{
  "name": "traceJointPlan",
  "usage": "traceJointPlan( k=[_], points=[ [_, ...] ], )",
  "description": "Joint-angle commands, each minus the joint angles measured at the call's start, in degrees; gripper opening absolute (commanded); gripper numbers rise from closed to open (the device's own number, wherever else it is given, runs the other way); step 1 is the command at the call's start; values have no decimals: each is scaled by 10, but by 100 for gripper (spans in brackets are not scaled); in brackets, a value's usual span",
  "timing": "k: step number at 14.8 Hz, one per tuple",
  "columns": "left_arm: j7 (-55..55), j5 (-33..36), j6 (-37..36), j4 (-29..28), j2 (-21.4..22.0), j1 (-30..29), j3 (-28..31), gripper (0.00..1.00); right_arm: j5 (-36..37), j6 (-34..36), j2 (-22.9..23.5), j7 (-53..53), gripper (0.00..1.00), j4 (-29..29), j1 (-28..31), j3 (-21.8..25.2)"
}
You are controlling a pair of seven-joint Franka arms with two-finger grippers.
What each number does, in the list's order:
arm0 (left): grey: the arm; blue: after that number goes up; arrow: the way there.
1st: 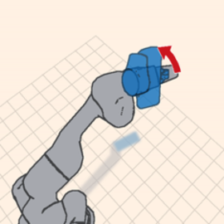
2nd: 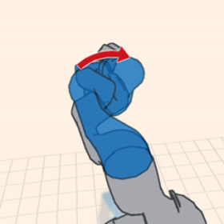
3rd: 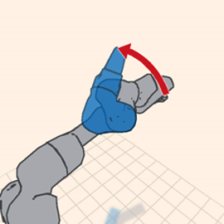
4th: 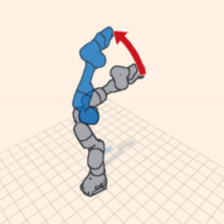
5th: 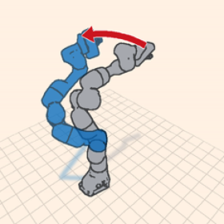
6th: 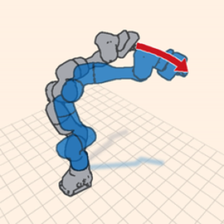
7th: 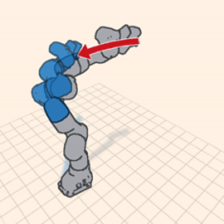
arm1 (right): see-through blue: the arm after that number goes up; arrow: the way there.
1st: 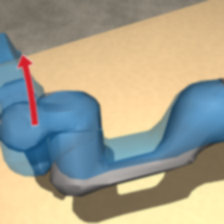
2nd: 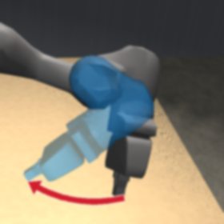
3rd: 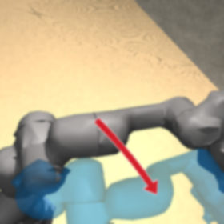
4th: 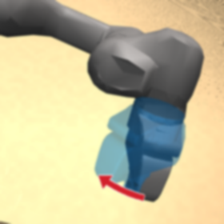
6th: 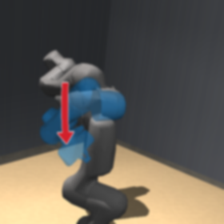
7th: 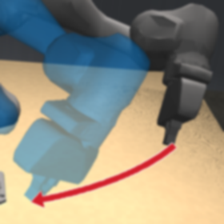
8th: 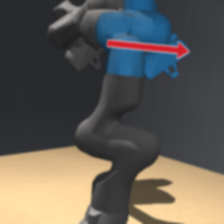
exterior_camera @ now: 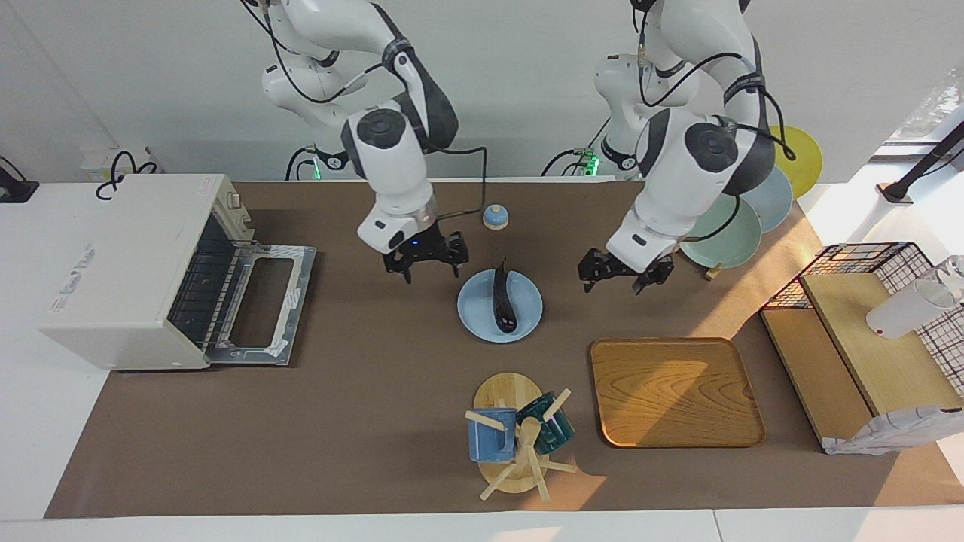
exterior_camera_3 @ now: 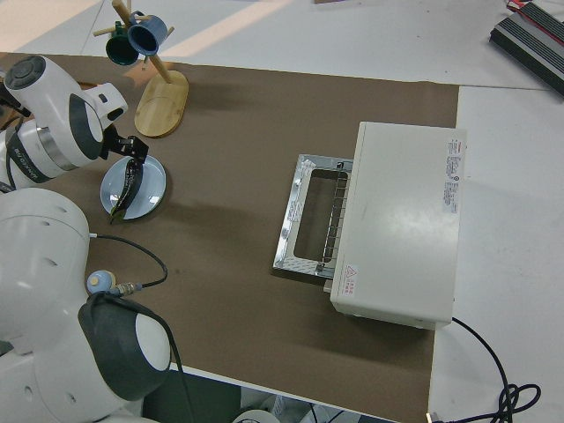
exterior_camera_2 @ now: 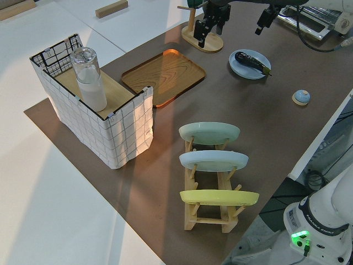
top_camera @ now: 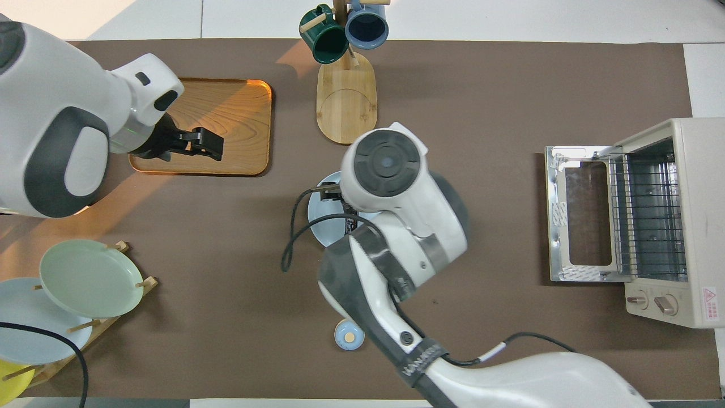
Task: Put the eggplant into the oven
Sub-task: 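Release the eggplant and withdraw the left gripper while the right gripper reaches the plate, then grasp the blue plate rim with the right gripper and lift it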
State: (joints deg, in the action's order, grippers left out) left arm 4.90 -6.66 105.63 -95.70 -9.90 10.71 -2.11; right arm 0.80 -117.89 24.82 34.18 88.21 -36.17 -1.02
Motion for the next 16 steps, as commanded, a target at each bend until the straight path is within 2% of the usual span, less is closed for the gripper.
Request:
traceJointPlan(
  k=[1, 4, 7, 8, 12, 14, 16],
  points=[
    [-24, 12, -51, -3, 44, -37, -6, 100, 25, 20, 93, 52, 100, -115, -36, 1],
    [-23, 15, -90, -9, 80, -46, -5, 100, 30, -37, 115, 108, 100, -93, -82, 2],
    [-23, 39, -117, -22, 103, -46, -6, 100, 60, -59, 116, 107, 99, -60, -83, 1],
    [-23, 39, -117, -33, 112, -46, -6, 100, 62, -62, 117, 106, 88, -56, -86, 1],
    [-24, 40, -118, -42, 120, -51, -6, 100, 74, -95, 116, 104, 62, -17, -87, 1],
    [-24, 40, -125, -41, 120, -52, -6, 100, 74, -95, 114, 104, 26, -9, -87, 1],
    [-23, 40, -130, -41, 120, -53, -6, 100, 73, -99, 112, 104, 25, -2, -87, 1]
  ],
)
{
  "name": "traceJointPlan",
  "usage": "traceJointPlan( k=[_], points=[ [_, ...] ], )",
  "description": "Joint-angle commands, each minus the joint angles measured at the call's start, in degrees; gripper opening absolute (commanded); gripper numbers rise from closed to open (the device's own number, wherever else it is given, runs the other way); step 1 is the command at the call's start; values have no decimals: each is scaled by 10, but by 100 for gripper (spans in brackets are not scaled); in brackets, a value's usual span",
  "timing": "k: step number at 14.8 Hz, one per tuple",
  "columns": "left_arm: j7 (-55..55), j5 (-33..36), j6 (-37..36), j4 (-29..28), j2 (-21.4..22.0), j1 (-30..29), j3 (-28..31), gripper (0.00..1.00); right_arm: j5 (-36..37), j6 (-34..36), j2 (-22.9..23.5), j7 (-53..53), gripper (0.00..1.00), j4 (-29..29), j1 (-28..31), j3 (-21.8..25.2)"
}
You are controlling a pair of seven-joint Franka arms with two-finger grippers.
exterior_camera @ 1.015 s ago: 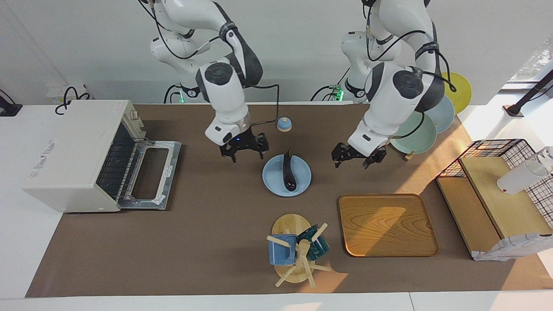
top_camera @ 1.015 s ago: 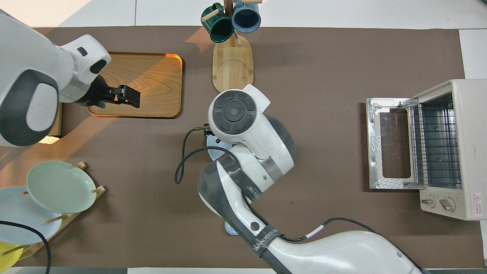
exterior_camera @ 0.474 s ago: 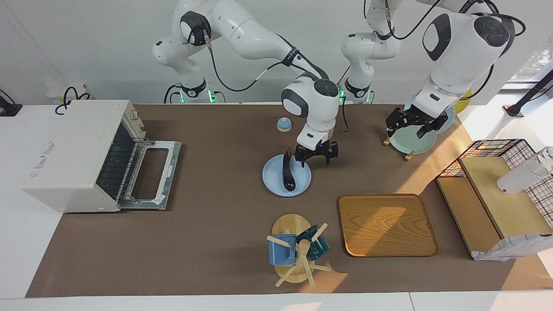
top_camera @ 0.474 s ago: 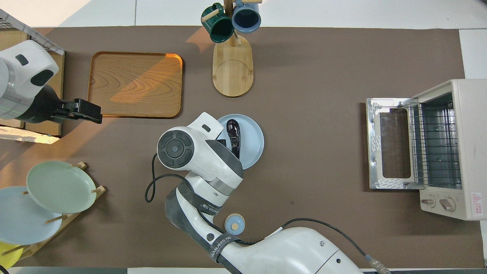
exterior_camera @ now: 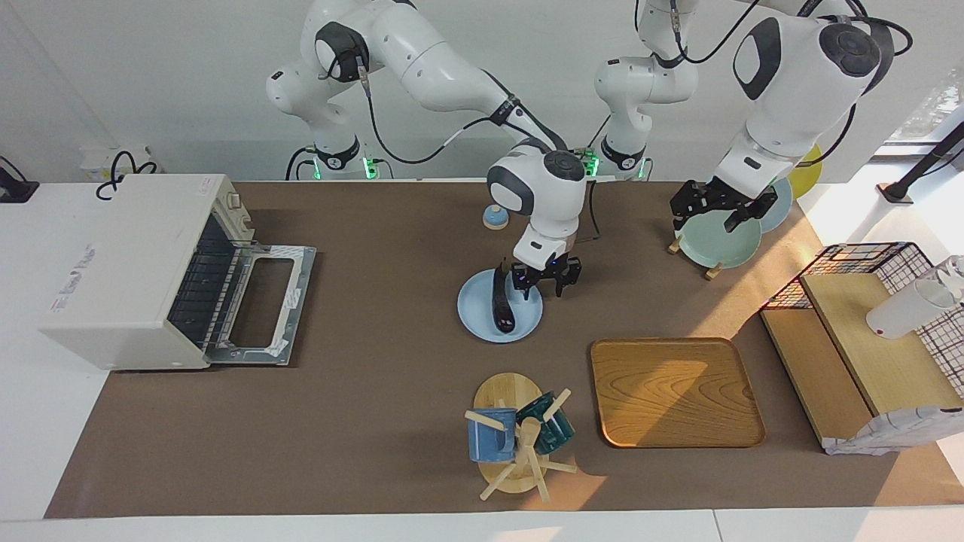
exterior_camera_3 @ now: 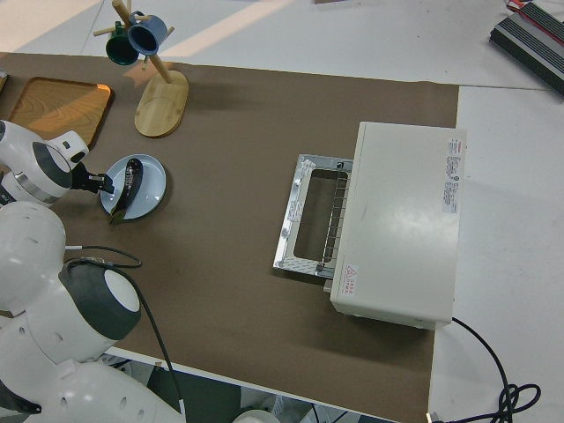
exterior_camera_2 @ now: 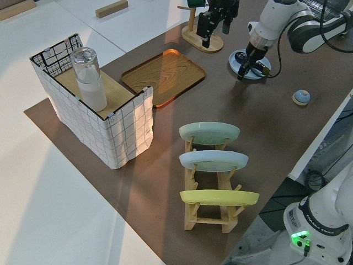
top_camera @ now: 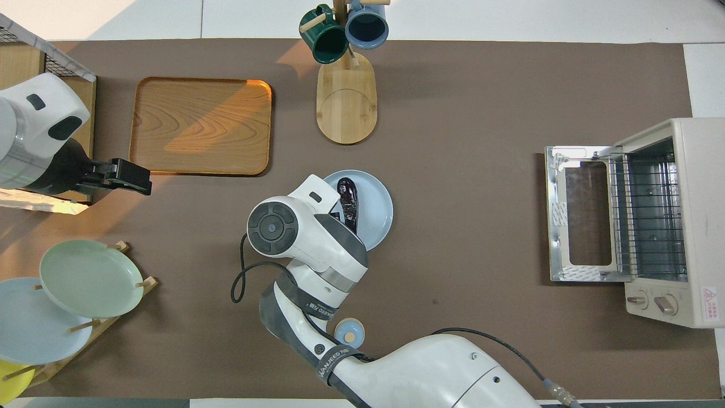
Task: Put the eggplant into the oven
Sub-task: 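Grasp the blue plate rim with the right gripper and lift it, then carry the plate with the eggplant into the open oven with the right gripper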
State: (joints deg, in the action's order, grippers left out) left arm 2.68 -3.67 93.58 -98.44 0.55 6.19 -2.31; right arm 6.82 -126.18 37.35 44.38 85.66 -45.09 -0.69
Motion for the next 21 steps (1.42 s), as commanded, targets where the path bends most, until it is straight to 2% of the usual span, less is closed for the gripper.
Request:
traceJointPlan(
  k=[1, 2, 4, 7, 12, 14, 17, 20, 21],
  points=[
    [0, 10, -9, -13, 16, -7, -4, 100, 14, -19, -13, 2, 19, 26, 2, -2],
    [0, 10, -12, -11, 15, -7, -4, 100, 14, -12, -14, 0, 0, 21, 2, -2],
    [0, 10, -23, -5, 12, -7, -4, 100, 16, 3, -17, -18, 0, 9, 3, -2],
    [-1, 11, -30, 10, 5, -8, -5, 100, 84, 100, -23, -66, 0, -26, 9, -2],
    [-2, 32, -68, 57, -8, -18, -8, 100, 105, 208, -93, -195, 0, -11, 68, 5],
    [-7, 32, -85, 56, -5, -22, -9, 100, 115, 221, -145, -242, 0, 40, 104, 4],
    [-26, 31, -79, 55, -4, -33, -9, 100, 119, 212, -254, -292, 0, 177, 167, 4],
    [-18, 24, -68, 55, -5, -32, -9, 100, 127, 168, -350, -314, 0, 315, 214, 5],
    [-13, 22, -67, 55, -5, -30, -9, 100, 135, 150, -368, -321, 0, 348, 230, 5]
  ],
)
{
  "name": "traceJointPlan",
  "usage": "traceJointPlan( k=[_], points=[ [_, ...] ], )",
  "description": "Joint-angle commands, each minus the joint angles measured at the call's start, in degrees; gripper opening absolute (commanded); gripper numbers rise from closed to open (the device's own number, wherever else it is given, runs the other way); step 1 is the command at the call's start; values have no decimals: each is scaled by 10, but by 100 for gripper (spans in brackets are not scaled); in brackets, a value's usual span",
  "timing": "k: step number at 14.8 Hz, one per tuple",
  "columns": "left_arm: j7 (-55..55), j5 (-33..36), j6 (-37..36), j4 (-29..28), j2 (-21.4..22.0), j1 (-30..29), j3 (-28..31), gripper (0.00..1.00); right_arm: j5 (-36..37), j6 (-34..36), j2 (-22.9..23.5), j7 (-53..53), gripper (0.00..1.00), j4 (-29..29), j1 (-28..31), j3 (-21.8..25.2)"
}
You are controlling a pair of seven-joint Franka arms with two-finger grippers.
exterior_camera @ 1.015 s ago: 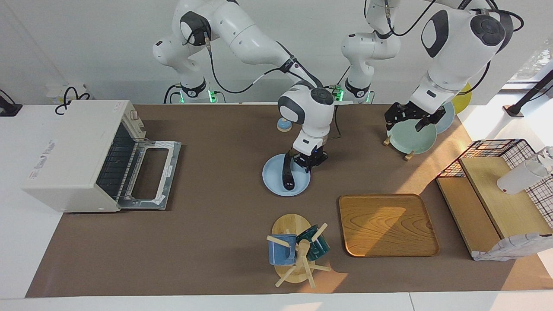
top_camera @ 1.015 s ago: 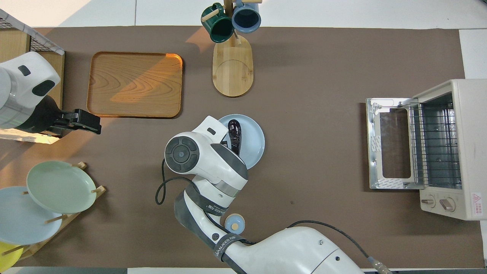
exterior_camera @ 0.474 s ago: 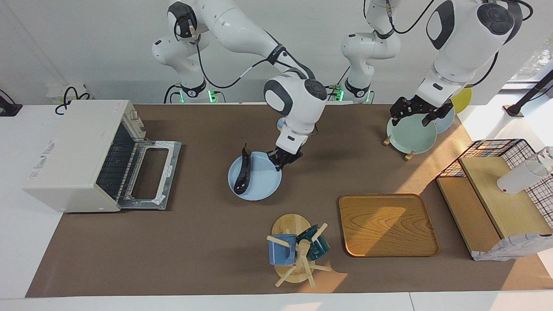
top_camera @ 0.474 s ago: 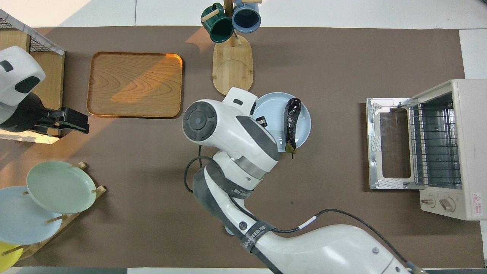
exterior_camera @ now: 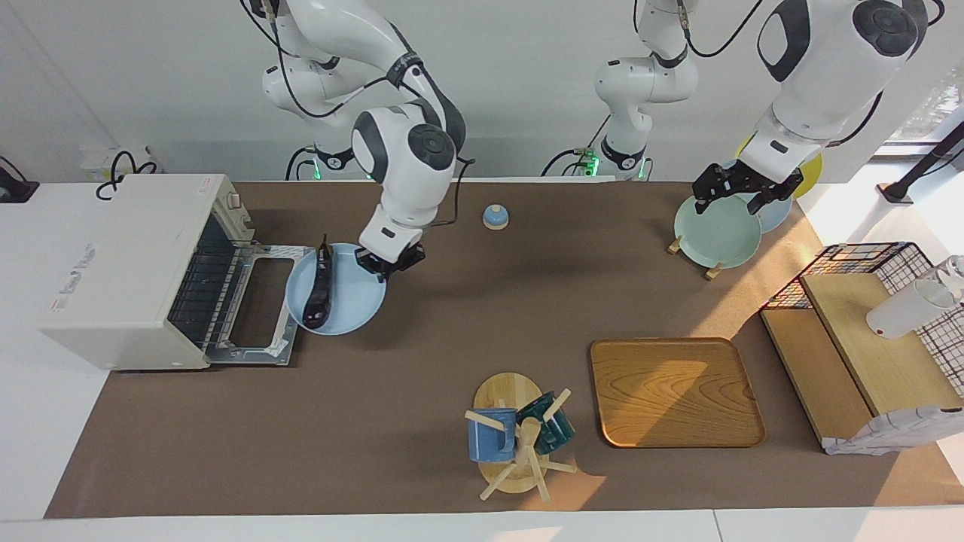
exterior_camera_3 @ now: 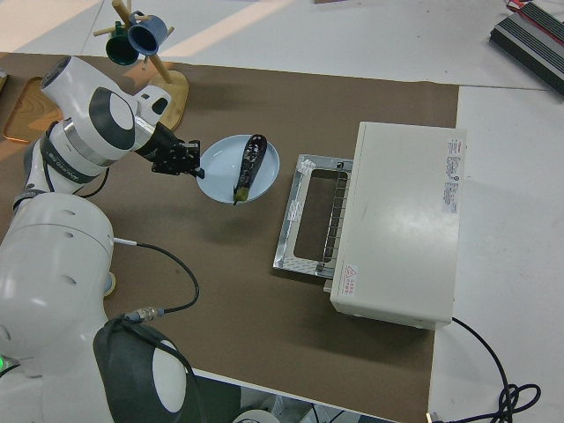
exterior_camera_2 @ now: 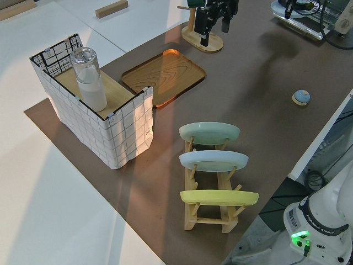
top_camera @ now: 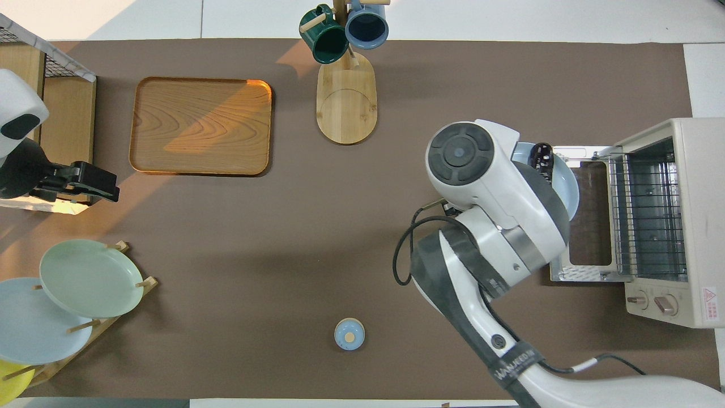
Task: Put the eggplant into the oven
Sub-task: 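Carry the plate with the eggplant into the open oven with the right gripper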
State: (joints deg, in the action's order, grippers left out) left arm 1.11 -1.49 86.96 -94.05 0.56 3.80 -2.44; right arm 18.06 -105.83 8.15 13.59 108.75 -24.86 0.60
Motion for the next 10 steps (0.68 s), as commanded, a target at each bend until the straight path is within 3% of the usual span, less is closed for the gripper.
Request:
traceJointPlan(
  k=[1, 6, 10],
  points=[
    [10, -5, 0, 11, -5, -5, -7, 100, 36, -62, -88, -29, 0, 133, 51, -9],
    [27, -6, 2, 11, -5, -4, -7, 100, 41, -118, -81, -177, 0, 139, 198, -10],
    [26, -6, 1, 7, -2, -4, -6, 100, 41, -127, -86, -202, 0, 163, 241, -10]
  ],
)
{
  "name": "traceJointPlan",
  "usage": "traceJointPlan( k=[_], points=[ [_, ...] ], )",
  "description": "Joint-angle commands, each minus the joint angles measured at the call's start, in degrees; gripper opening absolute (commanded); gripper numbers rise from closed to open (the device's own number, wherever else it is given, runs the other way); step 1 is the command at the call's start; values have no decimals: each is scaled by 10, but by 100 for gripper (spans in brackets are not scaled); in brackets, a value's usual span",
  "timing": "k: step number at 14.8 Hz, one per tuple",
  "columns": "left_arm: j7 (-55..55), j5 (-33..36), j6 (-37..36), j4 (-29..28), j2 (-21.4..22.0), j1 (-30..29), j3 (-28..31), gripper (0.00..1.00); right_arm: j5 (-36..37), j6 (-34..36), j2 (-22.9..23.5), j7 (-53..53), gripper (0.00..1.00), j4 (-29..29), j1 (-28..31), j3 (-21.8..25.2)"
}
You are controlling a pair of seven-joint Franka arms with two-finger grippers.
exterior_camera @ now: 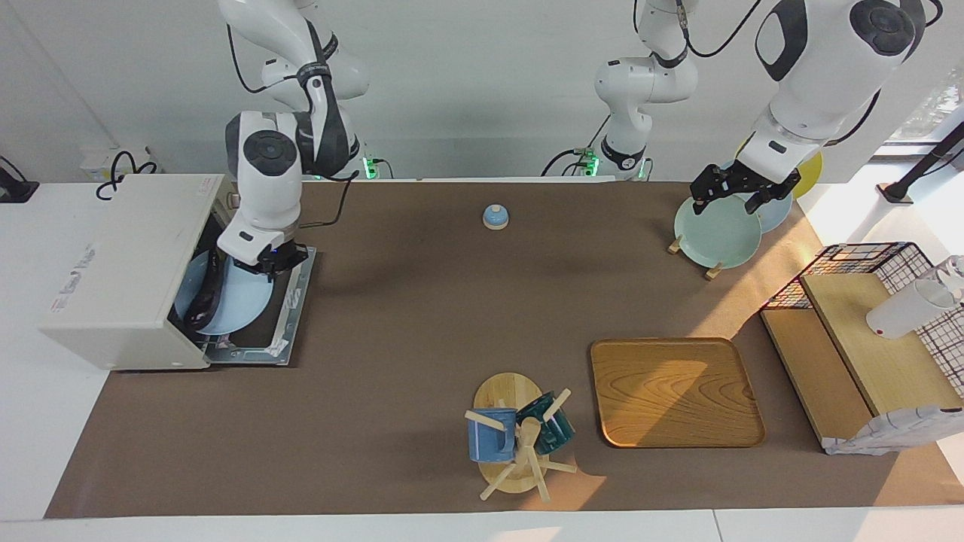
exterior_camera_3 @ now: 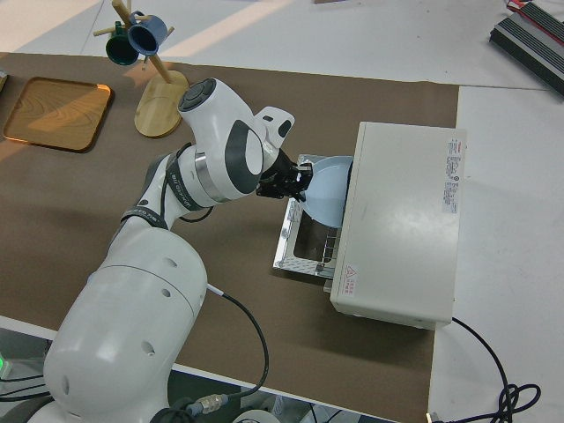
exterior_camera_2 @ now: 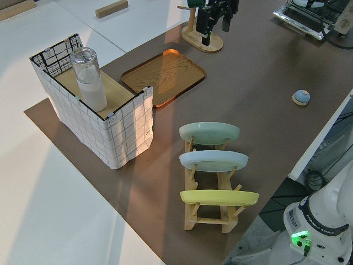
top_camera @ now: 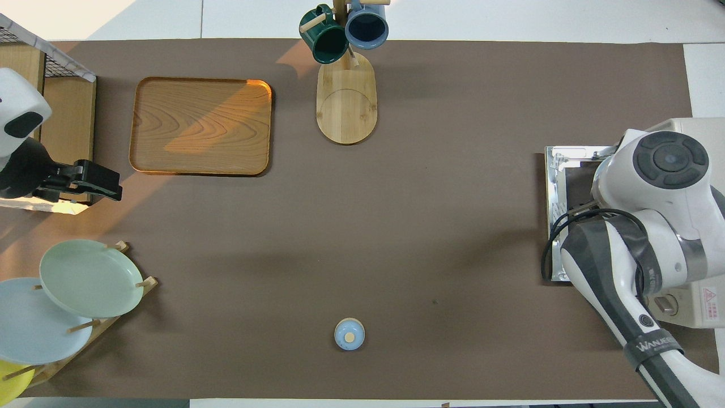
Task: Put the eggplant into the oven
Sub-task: 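Release the plate inside the oven and withdraw the right gripper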
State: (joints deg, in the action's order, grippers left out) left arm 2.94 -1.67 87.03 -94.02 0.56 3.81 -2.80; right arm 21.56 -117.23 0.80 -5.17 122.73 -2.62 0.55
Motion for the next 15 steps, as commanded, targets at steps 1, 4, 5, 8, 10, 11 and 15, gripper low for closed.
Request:
traceJointPlan(
  k=[1, 4, 5, 8, 10, 11, 15],
  points=[
    [7, -4, 0, 6, -1, -4, -3, 100, 6, -14, -13, -25, 0, 25, 30, -9],
    [7, -5, 0, 5, 1, -4, -3, 100, -1, -16, -16, -21, 0, 39, 38, -9],
    [6, -5, 1, 5, 1, -6, -3, 100, -3, -34, -19, -20, 0, 51, 45, -9],
    [5, -4, 0, 4, 1, -2, -3, 100, -3, -75, -26, -21, 0, 83, 60, -10],
    [6, -4, 1, 0, 2, -3, -2, 100, -3, -76, -27, -24, 19, 83, 60, -10],
    [5, -4, 0, 0, 2, -5, -1, 100, -3, -76, -27, -25, 23, 83, 60, -10],
    [6, -4, -1, 0, 2, -8, -1, 100, -12, -23, -23, -27, 34, 38, 52, -30]
  ],
)
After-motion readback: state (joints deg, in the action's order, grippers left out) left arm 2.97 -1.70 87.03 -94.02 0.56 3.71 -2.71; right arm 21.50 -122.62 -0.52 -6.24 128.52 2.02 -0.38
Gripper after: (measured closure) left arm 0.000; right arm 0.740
